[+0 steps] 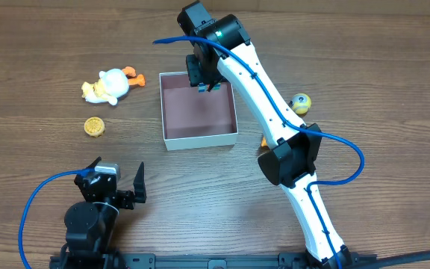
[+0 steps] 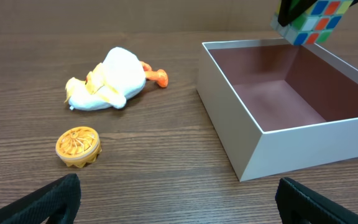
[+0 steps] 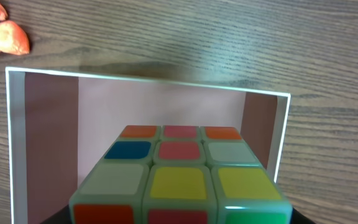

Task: Pack container
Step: 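Carry the cube left over the box and lower it inside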

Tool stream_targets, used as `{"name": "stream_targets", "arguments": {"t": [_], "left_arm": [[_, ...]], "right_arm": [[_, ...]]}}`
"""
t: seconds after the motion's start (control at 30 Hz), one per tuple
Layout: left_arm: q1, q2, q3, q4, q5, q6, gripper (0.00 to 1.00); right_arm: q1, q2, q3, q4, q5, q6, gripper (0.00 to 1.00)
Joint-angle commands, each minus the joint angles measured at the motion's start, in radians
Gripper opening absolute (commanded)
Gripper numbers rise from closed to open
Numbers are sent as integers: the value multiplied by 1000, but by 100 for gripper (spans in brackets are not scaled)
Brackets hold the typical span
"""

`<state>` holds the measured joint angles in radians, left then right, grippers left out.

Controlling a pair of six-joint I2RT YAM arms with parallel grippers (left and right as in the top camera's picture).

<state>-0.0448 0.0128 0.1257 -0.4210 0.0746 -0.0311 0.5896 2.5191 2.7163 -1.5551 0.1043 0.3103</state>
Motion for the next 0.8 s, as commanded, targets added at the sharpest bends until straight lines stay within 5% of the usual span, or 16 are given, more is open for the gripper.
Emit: {"name": "stream_targets", "arguments": {"t": [0.0,0.77], "left_arm": [[6,-9,-5,4,-3,-14,100],[6,-9,-5,4,-3,-14,100]], "right_arm": [[-3,-48,-50,20,11,11,52],[-84,-48,-197,93,25,27,54]]}}
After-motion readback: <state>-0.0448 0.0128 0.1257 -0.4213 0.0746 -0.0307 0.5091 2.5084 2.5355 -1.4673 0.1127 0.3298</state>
